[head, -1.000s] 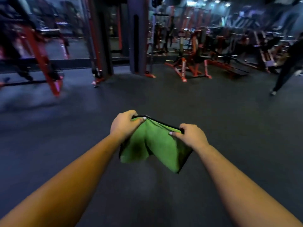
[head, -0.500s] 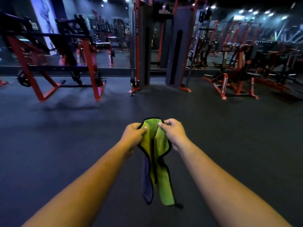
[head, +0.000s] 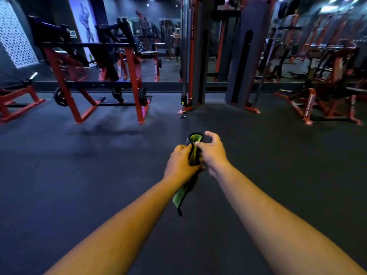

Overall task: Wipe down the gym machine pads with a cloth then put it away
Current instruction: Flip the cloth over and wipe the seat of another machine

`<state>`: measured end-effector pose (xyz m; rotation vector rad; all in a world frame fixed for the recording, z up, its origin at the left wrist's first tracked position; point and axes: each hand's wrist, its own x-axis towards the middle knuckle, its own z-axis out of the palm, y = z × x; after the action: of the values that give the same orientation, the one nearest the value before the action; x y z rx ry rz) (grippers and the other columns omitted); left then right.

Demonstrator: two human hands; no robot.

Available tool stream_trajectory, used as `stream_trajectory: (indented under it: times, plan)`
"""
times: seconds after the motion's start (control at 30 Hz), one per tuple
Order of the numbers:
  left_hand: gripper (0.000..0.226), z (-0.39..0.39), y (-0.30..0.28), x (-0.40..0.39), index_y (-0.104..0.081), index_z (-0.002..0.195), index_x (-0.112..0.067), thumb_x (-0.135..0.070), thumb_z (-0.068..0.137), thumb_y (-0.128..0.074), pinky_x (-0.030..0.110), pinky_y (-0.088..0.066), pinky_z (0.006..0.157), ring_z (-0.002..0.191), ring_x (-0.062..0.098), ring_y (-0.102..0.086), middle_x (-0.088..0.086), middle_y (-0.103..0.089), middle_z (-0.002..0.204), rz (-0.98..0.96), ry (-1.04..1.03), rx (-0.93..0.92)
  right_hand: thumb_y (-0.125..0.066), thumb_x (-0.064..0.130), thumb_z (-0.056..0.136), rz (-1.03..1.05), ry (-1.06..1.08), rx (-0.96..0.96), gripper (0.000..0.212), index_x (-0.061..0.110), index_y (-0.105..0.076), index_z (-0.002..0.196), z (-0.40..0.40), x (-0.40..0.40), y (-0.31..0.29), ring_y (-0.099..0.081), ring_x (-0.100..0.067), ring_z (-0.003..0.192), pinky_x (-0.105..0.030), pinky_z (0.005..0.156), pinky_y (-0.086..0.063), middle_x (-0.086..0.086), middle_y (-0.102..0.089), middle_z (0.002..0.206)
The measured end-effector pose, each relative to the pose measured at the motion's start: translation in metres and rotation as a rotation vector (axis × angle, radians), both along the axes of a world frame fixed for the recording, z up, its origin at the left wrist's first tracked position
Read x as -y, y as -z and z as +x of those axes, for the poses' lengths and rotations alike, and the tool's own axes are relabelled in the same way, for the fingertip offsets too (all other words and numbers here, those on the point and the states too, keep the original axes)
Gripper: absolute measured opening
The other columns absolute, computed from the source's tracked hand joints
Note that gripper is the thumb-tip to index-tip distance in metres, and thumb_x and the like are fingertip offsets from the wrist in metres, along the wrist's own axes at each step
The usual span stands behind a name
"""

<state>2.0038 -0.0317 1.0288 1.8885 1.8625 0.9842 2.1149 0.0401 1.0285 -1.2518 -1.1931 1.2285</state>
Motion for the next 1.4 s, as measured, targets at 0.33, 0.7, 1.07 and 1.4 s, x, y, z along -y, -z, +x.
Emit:
stream_trajectory:
  times: [0.33,0.7,1.07,1.4]
  plan:
    - [0.036,-0.057,-0.028,-0.173,-0.077,0.115,-0.029,-0.017,0.084,-0.063,0.034,-0.057,0.083,0.099,0.021,-0.071,0.0,-0.078,0.106,0.085,-0.21,-0.077,-0.064,0.015,0.099,0.231,-0.325,0.155,0.012,0.013,-0.075,0.102,-0.01,-0.175,-0.014,-0.07,-0.01,0.069,-0.025,0.059,-0.053,0.0,-0.074,0.083]
    - [0.037,-0.157,-0.043,-0.322,-0.073,0.122,-0.026,-0.012,0.088,-0.063,0.036,-0.056,0.097,0.107,0.015,-0.07,-0.004,-0.075,0.116,0.07,-0.135,-0.165,-0.052,0.057,0.098,0.722,-0.476,1.42,0.031,0.032,-0.057,0.115,-0.036,-0.375,-0.019,-0.059,-0.025,0.103,-0.045,0.077,-0.053,0.002,-0.052,0.105]
    - [0.019,-0.304,-0.015,-0.49,-0.066,0.109,-0.018,-0.008,0.098,-0.053,0.017,-0.047,0.061,0.078,0.015,-0.063,0.005,-0.069,0.093,0.002,-0.153,0.135,-0.084,0.024,0.083,0.544,-0.45,0.509,0.029,0.025,-0.055,0.086,-0.162,-0.524,-0.014,-0.059,-0.014,0.075,-0.035,0.072,-0.046,0.006,-0.063,0.08]
    - [0.037,-0.347,0.027,-0.639,-0.066,0.126,-0.008,-0.007,0.09,-0.075,0.031,-0.058,0.094,0.108,0.015,-0.07,0.0,-0.075,0.118,-0.062,-0.038,0.746,-0.069,0.003,0.094,0.199,-0.314,-0.403,0.027,0.021,-0.054,0.107,-0.26,-0.677,-0.057,-0.069,-0.014,0.077,-0.027,0.064,-0.058,-0.006,-0.068,0.092]
